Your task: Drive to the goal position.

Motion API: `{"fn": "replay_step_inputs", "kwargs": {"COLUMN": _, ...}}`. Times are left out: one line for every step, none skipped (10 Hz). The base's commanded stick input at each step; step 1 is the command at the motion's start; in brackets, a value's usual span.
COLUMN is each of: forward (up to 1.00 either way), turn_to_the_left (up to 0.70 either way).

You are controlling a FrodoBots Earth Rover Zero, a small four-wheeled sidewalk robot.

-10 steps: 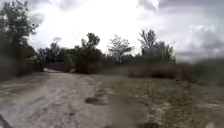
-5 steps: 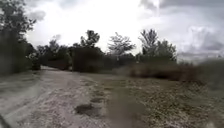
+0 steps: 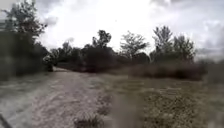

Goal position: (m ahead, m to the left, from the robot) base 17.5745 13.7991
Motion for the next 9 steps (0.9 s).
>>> {"fn": "replay_step_inputs", "kwargs": {"forward": 0.7, "turn_to_the_left": 0.35}}
{"fn": "replay_step_inputs", "kwargs": {"forward": 0.7, "turn_to_the_left": 0.35}}
{"fn": "replay_step_inputs", "kwargs": {"forward": 0.7, "turn_to_the_left": 0.35}}
{"fn": "replay_step_inputs", "kwargs": {"forward": 0.7, "turn_to_the_left": 0.35}}
{"fn": "replay_step_inputs", "kwargs": {"forward": 0.7, "turn_to_the_left": 0.25}}
{"fn": "replay_step_inputs", "kwargs": {"forward": 0.7, "turn_to_the_left": 0.06}}
{"fn": "replay_step_inputs", "kwargs": {"forward": 0.7, "turn_to_the_left": 0.0}}
{"fn": "replay_step_inputs", "kwargs": {"forward": 0.7, "turn_to_the_left": 0.0}}
{"fn": "replay_step_inputs", "kwargs": {"forward": 0.7, "turn_to_the_left": 0.0}}
